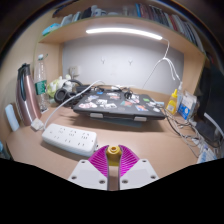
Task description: Unplug charger
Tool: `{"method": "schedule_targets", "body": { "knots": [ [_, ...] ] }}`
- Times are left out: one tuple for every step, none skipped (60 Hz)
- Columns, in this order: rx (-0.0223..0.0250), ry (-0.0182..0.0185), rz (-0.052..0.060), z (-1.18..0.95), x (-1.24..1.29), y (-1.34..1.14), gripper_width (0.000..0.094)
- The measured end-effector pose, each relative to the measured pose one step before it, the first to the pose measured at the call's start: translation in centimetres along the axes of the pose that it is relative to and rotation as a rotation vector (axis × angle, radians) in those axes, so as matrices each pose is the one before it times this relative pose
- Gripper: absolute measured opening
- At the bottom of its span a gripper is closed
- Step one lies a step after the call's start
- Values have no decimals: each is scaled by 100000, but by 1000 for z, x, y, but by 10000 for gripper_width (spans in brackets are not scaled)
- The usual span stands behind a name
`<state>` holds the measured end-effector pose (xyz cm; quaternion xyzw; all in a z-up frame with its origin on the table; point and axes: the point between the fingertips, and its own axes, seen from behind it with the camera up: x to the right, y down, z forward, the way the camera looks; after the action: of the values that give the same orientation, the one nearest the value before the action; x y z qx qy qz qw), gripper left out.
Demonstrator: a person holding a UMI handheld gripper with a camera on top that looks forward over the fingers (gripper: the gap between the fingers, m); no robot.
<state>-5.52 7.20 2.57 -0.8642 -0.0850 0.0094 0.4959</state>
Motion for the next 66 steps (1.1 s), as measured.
{"method": "schedule_targets", "body": {
  "knots": [
    [-880, -463, 114, 234, -26, 349, 145],
    [-976, -418, -100, 271, 2, 313, 145],
    [-1066, -299, -190, 254, 19, 289, 145],
    [-1092, -257, -157, 255, 30, 283, 145],
    [-1062, -74, -38, 254, 74, 249, 150],
    [-874, -8, 180, 247, 93, 198, 154],
    [-695, -114, 287, 294, 35, 163, 154],
    [-708, -66, 481, 289, 40, 156, 158],
    [373, -110, 705, 101, 18, -303, 167],
    [645, -29, 750, 229, 53, -196, 171],
    [-524, 102, 427, 155, 117, 38, 175],
    [177, 21, 479, 155, 59, -120, 186],
    [-119, 105, 410, 164, 65, -83, 192],
    [-249, -65, 369, 180, 36, -63, 198],
    [-28, -45, 555, 174, 33, -130, 214],
    [-90, 64, 685, 147, 49, -87, 228],
    [-167, -97, 608, 187, 2, -71, 242],
    [-466, -272, 599, 189, -73, -39, 255],
    [-227, -405, 480, 194, -49, -50, 259],
    [-106, -250, 434, 172, -34, -64, 260],
    [-188, -258, 353, 173, 0, -22, 264],
    [-153, -188, 417, 171, 26, -24, 273],
    [-154, -223, 375, 171, 23, -3, 276],
    [-205, -252, 373, 166, -12, 19, 282],
    [-525, -116, 344, 145, -30, 31, 284],
    [-537, -211, 191, 174, -20, 124, 283],
    [-584, -159, 15, 88, -4, 144, 288],
    [1128, -74, -145, 30, 6, -260, 289],
    [193, -11, -208, 7, 23, -12, 291],
    [-201, -67, -62, 12, -26, 89, 298],
    [215, -239, -138, -1, -41, -36, 303],
    [301, -205, -263, -11, -43, -32, 311],
    [131, -118, -309, -11, -21, 23, 319],
    [114, -135, -162, -21, -31, 26, 326],
    [286, -193, -119, -21, -39, -13, 345],
    [338, -209, 63, -21, -59, -17, 387],
    [243, -325, 199, -42, -78, -9, 495],
    [133, -307, 139, -72, -62, 26, 574],
    [198, 2, 131, -97, 7, -7, 654],
    [311, 121, 36, -136, 52, -50, 734],
    [551, 120, -27, -152, 63, -88, 814],
    [612, 1698, -383, -177, 468, -87, 844],
    [822, 1502, -407, -235, 425, -144, 863],
    [1071, 1102, -415, -274, 331, -203, 877],
    [1192, 616, -307, -300, 239, -230, 881],
    [1084, 82, -181, -348, 142, -210, 884],
    [907, -439, -47, -401, 45, -155, 884],
    [709, -681, 162, -424, 31, -113, 882],
    [494, -1019, 361, -546, 89, -86, 882],
    [532, -910, 539, -458, 2, -88, 880],
    [352, -873, 659, -474, 17, -32, 879],
    [193, -820, 609, -505, 58, 4, 878],
    [73, -770, 456, -516, 82, 47, 881],
    [71, -684, 265, -507, 110, 57, 884],
    [146, -587, 168, -527, 144, 74, 887],
    [164, -361, 7, -503, 114, 70, 887],
    [76, -434, -110, -510, 211, 96, 887],
    [-3, -400, -245, -621, 210, 131, 888],
    [-123, -354, -170, -552, 228, 164, 888],
    [-129, -266, -159, -557, 295, 194, 887],
    [-131, -219, -133, -572, 319, 201, 886],
    [-137, -203, -142, -557, 339, 212, 886],
    [-57, -158, -141, -549, 371, 209, 886],
    [-12, -51, -120, -551, 394, 206, 887],
    [-13, 121, -75, -580, 458, 222, 889],
    [-63, 272, -21, -564, 495, 215, 888]
  ]
}}
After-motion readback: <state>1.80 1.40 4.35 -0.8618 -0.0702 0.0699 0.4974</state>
